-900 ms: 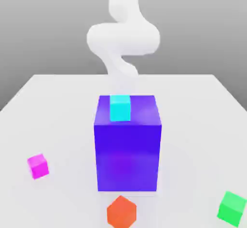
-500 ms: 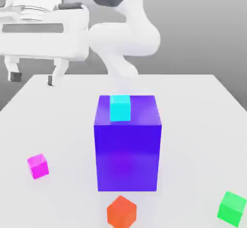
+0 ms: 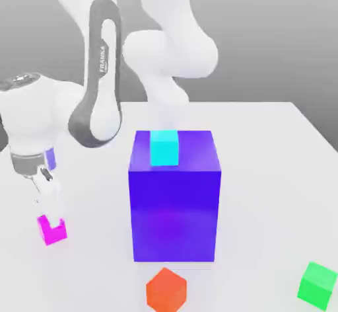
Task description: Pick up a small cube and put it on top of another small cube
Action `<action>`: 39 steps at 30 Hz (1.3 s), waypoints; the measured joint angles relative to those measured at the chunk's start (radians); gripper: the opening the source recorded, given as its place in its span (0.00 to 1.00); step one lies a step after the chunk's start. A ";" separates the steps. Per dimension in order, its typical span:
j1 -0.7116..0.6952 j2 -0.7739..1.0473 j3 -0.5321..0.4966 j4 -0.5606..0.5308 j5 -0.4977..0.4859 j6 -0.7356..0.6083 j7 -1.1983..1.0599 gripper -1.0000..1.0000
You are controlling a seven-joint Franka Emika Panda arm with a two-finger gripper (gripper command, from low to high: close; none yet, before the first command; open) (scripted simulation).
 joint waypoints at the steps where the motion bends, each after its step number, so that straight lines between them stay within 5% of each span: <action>1: -0.026 0.036 0.030 0.007 0.017 0.029 -0.014 0.50; 2: -0.040 0.054 0.046 0.011 0.026 0.043 -0.021 0.00; 10: -0.026 0.025 0.027 0.005 0.004 0.021 -0.003 0.00; 15: 0.023 -0.146 -0.053 -0.031 -0.132 -0.112 0.099 0.00; 20: 0.117 -0.162 -0.023 0.041 -0.290 -0.243 0.200 0.00; 39: 0.611 -0.047 0.459 0.355 -0.390 -0.435 0.179 0.00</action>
